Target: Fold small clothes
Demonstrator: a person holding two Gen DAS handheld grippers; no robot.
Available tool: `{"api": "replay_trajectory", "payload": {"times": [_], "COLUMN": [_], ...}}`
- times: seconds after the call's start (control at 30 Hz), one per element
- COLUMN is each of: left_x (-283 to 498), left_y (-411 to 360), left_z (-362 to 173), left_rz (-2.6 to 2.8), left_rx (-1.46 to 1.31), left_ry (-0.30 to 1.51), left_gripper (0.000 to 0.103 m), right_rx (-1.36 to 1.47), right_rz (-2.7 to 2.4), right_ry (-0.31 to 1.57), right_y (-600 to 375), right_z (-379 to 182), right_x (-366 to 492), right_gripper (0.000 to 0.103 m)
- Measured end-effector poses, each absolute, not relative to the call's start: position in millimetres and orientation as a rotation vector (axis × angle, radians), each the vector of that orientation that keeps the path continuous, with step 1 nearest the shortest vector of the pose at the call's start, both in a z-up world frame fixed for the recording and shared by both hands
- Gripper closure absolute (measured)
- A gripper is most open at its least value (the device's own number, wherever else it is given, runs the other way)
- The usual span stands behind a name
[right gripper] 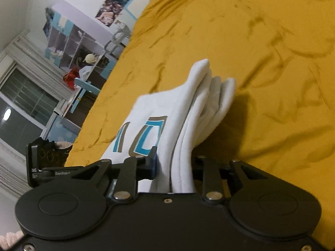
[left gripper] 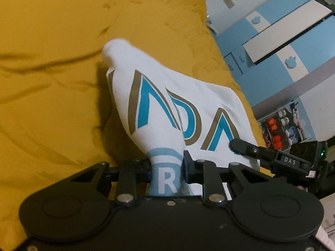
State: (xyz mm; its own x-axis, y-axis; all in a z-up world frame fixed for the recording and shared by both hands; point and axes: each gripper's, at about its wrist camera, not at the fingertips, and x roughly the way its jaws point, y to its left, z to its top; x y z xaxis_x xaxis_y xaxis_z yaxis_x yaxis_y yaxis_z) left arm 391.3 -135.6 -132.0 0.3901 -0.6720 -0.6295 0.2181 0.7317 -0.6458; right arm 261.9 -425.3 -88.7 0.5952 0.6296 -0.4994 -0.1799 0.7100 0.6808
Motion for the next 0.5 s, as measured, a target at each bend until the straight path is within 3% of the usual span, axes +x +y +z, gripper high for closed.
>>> {"api": "replay_trajectory", "payload": {"times": [0.37,0.5], "left_x": [373,381], "left_y": [-25,18], "left_z": [-46,-62], "left_rz": [-0.522,-0.466], "left_rx": [-0.423,-0.44], "left_ry": [0.886,0.902], "left_gripper": [0.08,0.078], "right_rx": [0.604,0.653], "right_rz": [0.668,0.693], "right_ry": [0.681,0.698], "right_y": [-333,-300], "right_z": [-30,-50], "right_x": [283,308], "right_gripper": [0.078,0.079]}}
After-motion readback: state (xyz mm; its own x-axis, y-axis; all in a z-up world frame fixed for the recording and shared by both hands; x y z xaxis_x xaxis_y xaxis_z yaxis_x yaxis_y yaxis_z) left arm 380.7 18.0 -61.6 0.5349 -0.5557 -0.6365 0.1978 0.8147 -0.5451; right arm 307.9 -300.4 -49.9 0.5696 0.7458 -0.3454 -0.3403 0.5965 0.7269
